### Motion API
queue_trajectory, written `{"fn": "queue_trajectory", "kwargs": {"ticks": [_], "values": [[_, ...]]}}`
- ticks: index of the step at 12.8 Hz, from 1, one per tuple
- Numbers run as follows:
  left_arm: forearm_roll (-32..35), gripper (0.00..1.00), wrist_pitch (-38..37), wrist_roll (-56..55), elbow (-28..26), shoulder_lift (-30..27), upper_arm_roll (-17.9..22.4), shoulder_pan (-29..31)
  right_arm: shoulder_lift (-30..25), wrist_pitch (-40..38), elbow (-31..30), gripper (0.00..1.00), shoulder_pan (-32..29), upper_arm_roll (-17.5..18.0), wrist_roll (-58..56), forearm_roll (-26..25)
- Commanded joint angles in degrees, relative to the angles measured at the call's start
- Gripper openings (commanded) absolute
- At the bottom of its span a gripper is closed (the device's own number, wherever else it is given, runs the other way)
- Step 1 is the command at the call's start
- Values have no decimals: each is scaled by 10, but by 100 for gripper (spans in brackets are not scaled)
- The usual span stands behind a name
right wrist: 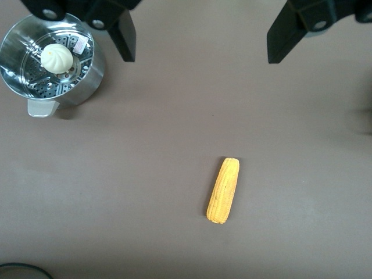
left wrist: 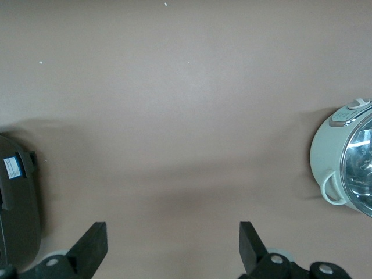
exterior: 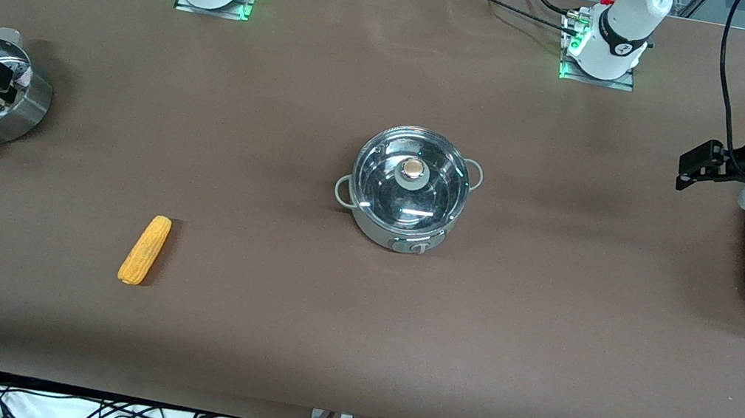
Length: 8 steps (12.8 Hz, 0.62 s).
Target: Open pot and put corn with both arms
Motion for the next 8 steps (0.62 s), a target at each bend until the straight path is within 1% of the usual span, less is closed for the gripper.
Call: {"fn": "queue_trajectory", "kwargs": {"ticks": [1, 2, 8], "values": [[7, 100, -13, -31, 2, -5, 6, -8, -4, -3, -1, 100, 0, 0, -3, -3], [7, 100, -13, -45, 3, -5, 6, -8, -4, -3, 0, 100, 0, 0, -3, -3], [7, 100, -22, -45, 4, 3, 5, -8, -4, -3, 0, 100, 0, -1, -3, -3]]}}
